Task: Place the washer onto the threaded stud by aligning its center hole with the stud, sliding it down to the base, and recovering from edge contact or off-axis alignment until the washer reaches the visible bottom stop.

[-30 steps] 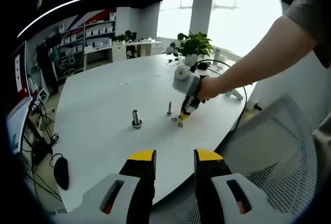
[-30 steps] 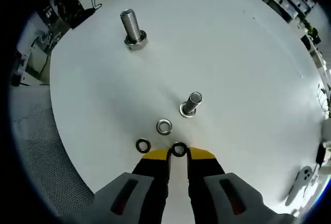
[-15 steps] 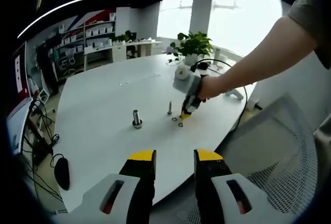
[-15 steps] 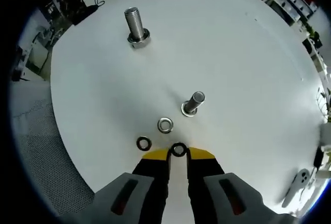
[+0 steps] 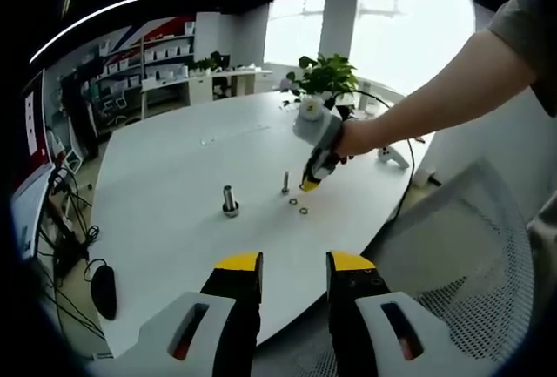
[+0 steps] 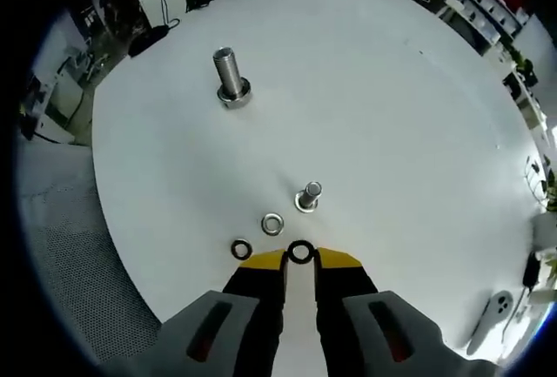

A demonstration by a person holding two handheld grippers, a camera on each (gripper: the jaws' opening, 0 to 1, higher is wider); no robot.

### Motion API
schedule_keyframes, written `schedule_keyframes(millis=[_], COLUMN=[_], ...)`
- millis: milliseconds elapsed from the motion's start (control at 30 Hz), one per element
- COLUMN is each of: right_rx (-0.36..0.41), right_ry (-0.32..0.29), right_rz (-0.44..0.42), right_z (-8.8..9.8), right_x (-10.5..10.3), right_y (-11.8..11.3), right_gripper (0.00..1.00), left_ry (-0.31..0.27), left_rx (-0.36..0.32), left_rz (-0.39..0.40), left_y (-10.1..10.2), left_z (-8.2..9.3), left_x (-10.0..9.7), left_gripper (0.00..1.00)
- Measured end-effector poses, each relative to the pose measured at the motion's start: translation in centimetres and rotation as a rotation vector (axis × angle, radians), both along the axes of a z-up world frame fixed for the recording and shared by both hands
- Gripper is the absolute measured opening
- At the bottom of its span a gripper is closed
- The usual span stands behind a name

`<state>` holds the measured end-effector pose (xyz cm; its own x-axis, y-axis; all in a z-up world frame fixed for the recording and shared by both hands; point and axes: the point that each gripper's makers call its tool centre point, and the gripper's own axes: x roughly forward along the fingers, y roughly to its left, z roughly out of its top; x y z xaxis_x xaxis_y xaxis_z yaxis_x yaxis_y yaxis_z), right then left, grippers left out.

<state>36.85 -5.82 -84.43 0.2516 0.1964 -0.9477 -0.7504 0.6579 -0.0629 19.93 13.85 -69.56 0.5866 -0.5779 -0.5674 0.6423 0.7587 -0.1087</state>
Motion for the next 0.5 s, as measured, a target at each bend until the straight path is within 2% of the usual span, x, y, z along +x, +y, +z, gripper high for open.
schedule_keyframes(millis=[500], right_rx=[0.03], right_ry=[-0.035], right_rz=[0.011], right_z=[1.9], right_x=[0.9], right_y=[0.4], right_gripper=[0.14], left_ry=[0.008], left_rx=[0.007], left_rz=[0.0], left_y=[0.1], left_z=[-0.2], left_x=[-0.1], left_gripper=[0.27])
